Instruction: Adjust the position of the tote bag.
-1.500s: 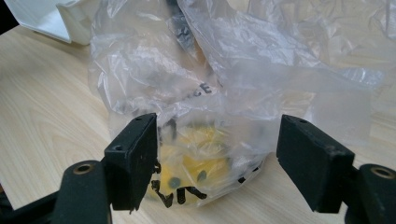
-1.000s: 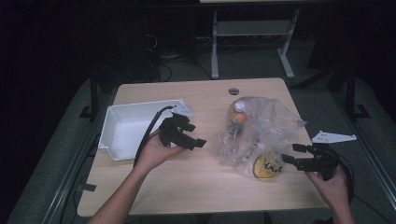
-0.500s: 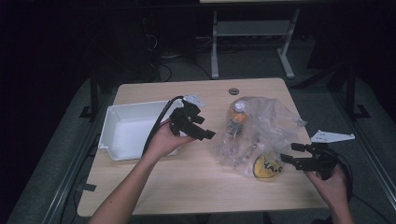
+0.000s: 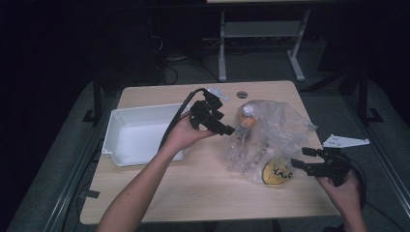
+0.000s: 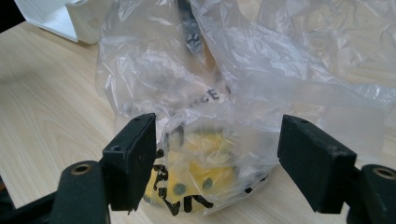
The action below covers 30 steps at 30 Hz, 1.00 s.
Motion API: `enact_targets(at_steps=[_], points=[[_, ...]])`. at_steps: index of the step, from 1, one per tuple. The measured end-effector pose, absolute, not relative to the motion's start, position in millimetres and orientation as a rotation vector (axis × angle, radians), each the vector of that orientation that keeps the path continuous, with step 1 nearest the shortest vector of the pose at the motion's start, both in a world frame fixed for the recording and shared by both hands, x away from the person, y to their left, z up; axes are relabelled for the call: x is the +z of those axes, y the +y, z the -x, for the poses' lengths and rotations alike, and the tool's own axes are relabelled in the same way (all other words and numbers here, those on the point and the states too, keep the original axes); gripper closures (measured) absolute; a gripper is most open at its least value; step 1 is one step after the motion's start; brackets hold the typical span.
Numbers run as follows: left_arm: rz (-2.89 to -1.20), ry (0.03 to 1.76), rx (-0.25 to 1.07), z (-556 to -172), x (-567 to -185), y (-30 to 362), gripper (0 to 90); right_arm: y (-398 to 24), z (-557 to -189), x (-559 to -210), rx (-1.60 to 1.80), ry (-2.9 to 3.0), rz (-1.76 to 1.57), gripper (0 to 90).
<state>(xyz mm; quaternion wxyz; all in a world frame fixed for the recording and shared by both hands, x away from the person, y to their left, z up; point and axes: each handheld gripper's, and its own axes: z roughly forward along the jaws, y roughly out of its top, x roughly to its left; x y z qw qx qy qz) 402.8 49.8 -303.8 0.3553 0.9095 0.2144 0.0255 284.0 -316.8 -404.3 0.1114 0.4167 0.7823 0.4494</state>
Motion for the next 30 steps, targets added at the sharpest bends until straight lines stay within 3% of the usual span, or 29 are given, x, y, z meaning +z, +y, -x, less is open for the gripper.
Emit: enact_targets(at_steps=[13,27,30], points=[[-2.396,0.546,0.059,-424,-297,18,27.2,-320,-284,-404,1.317,2.286,-1.223,27.8],[-2.461,0.598,0.070,-451,-306,-7,36.0,-323,-284,-403,1.330,2.272,-1.224,27.9],[-2.466,0.598,0.068,-452,-308,-9,41.2,-323,-284,-402,1.330,2.271,-1.221,28.0]])
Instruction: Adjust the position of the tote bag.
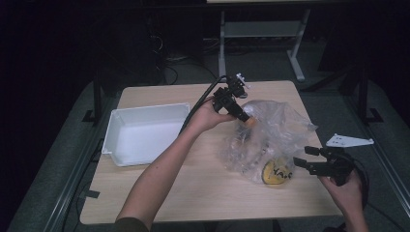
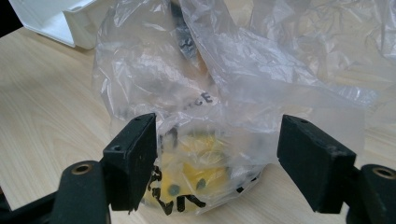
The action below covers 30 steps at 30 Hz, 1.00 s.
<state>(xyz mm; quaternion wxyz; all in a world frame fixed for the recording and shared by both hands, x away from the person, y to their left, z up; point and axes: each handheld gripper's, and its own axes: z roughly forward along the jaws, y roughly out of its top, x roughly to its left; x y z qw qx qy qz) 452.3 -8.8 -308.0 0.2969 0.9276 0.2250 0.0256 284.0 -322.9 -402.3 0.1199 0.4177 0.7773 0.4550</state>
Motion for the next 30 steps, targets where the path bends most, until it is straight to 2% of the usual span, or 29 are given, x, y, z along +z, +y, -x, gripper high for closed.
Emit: enact_targets(at_steps=[9,14,30], points=[[-2.534,0.575,0.078,-458.5,-313.1,-16.9,50.9,-323.3,-284.8,-401.1,1.331,2.266,-1.218,28.0],[-2.547,0.576,0.069,-460.9,-314.2,-19.5,60.4,-323.6,-284.7,-400.7,1.332,2.264,-1.218,28.2],[-2.584,0.551,0.069,-460.5,-308.2,-16.9,77.2,-321.6,-285.2,-399.0,1.333,2.268,-1.211,28.4]])
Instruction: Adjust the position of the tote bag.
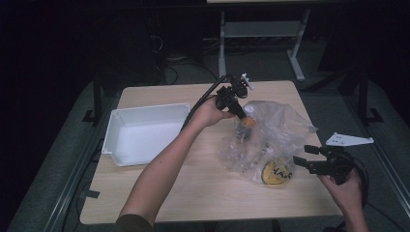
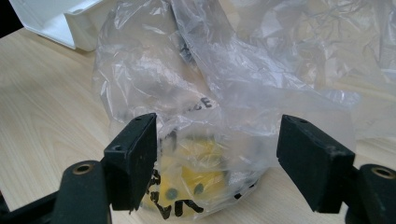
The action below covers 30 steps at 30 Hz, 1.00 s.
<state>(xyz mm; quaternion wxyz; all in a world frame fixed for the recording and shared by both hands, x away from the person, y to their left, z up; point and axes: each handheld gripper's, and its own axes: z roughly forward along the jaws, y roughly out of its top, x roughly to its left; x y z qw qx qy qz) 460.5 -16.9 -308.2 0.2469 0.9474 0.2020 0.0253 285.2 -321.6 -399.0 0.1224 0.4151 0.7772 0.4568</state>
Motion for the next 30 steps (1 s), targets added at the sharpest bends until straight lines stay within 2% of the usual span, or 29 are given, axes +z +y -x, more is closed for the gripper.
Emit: enact_targets(at_steps=[2,7,15,30], points=[[-2.585,0.553,0.068,-460,-308,-17,78.9,-322,-285,-399,1.337,2.264,-1.213,28.5],[-2.598,0.532,0.075,-458,-308,-15,89.5,-323,-284,-399,1.338,2.258,-1.216,28.5],[-2.639,0.541,0.099,-457,-310,-1,90.0,-325,-283,-397,1.338,2.246,-1.220,28.5],[-2.729,0.663,0.135,-473,-323,40,89.9,-322,-284,-397,1.326,2.258,-1.213,28.9]])
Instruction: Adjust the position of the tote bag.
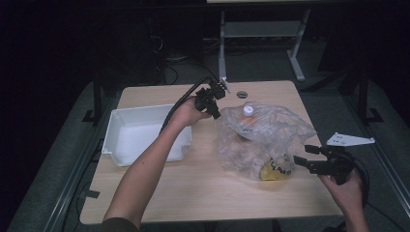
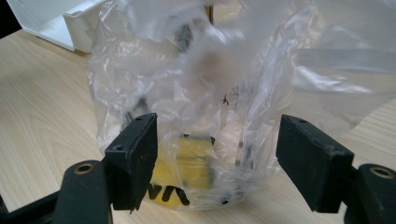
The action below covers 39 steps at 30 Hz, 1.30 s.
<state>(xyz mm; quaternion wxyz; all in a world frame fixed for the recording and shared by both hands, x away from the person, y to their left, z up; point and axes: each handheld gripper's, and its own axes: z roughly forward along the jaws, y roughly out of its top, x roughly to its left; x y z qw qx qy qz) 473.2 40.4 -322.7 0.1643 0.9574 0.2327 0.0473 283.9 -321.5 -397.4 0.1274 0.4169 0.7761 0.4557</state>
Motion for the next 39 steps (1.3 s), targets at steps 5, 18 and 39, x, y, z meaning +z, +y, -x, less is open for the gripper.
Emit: enact_targets(at_steps=[5,18,39], points=[[-2.753,0.695,0.145,-476,-329,45,89.8,-321,-284,-398,1.324,2.265,-1.209,28.9],[-2.658,0.709,0.103,-470,-321,54,76.8,-317,-284,-398,1.325,2.277,-1.205,29.1],[-2.601,0.597,0.058,-441,-290,50,66.8,-317,-286,-398,1.321,2.281,-1.206,29.1]])
